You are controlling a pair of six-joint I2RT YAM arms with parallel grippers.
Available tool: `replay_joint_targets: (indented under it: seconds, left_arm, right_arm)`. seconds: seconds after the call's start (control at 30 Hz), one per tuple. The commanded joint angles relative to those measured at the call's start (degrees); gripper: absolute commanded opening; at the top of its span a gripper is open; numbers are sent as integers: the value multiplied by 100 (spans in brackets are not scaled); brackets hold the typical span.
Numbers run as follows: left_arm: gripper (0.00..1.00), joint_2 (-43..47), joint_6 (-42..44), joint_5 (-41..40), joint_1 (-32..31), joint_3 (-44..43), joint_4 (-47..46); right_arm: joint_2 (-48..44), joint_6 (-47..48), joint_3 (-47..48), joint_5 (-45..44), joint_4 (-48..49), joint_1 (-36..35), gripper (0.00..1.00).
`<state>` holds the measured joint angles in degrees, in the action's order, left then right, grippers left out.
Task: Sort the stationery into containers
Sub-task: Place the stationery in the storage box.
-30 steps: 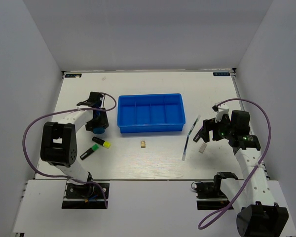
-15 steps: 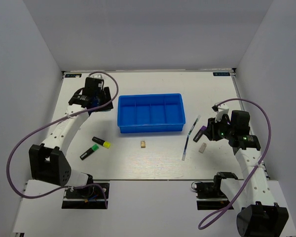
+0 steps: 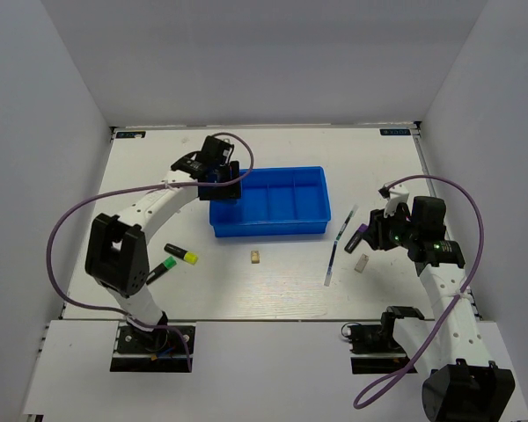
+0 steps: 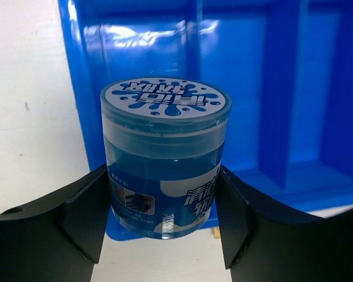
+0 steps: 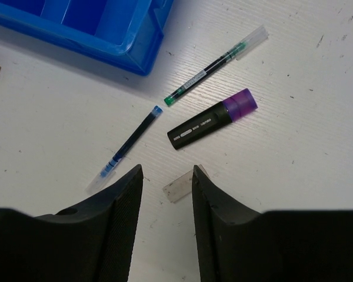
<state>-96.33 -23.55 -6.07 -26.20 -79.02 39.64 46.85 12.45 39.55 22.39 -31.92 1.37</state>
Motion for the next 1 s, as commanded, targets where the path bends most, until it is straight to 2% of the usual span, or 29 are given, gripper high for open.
replay_joint_targets:
  seconds: [0.0, 0.17, 0.2, 0.3, 0.33, 0.53, 0.67, 0.83, 0.9, 0.97]
  left_arm:
    - [24, 45, -53, -316, -35, -315, 35]
    - [46, -236, -9, -378, -70, -394, 132]
    - [56, -254, 8, -387, -70, -421, 115]
    - [64, -360, 26, -387, -114, -544, 158]
    - [71, -395, 26, -395, -114, -570, 176]
    - [82, -413, 26, -413, -140, -772, 290]
    - [85, -403, 26, -448, -140, -852, 369]
    - [85, -307, 52, -492, -131, -878, 457]
    - [79, -159, 70, -466, -131, -869, 466]
    - [29, -18, 70, -413, -140, -773, 457]
  right_arm:
    - [-71, -5, 18, -33, 178, -22, 43]
    - [-71, 12, 18, -51, 178, -31, 49]
    - [-71, 3, 9, -33, 178, -31, 53]
    - [-71, 12, 9, -68, 186, -22, 57]
    - [-71, 21, 9, -94, 178, -40, 58]
    - [-53, 21, 0, -112, 186, -22, 61]
    - [-36, 21, 0, -121, 178, -40, 61]
    - [-36, 38, -9, -165, 186, -22, 62]
    - [-18, 30, -9, -191, 195, -22, 62]
    - [26, 47, -26, -191, 213, -22, 52]
